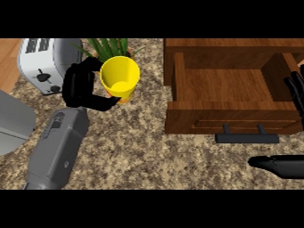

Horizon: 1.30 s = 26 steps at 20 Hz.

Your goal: Pick up the cup, place it into the drawer and close the drawer

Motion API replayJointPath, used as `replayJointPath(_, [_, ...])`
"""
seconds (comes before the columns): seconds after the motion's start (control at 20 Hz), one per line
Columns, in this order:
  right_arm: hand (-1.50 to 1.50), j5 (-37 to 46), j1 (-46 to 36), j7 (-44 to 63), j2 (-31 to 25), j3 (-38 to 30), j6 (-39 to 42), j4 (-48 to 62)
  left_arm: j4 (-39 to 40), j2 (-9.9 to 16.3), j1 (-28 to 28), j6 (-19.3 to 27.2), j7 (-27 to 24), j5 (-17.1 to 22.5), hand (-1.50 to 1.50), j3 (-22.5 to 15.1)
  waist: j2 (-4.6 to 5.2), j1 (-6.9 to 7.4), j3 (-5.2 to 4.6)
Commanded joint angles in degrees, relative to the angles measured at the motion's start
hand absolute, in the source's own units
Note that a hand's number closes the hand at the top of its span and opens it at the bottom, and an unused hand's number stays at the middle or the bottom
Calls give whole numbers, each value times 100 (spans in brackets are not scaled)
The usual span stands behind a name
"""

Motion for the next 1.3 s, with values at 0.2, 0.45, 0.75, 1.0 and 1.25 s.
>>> replayJointPath(0.2, [-150,111,42,-202,59,22,-5,128,-984,-292,-949,844,1569,-202,150,-490,31,-66,-4])
replayJointPath(0.45, [-150,-91,-138,-72,-117,-199,89,186,-698,-307,-1689,1379,2116,-242,150,-709,42,-94,-4])
replayJointPath(0.75, [-150,-158,123,-269,-20,-86,246,169,332,-310,-2728,2383,2238,322,150,-1294,62,-225,-3])
replayJointPath(1.0, [-150,-22,-215,-191,-33,-44,126,247,981,-310,-3150,2678,2356,924,150,-1738,66,-209,-3])
replayJointPath(1.25, [-150,-355,87,-17,-212,-313,323,-110,1536,-310,-3356,3070,2133,1312,150,-2233,61,-276,-3])
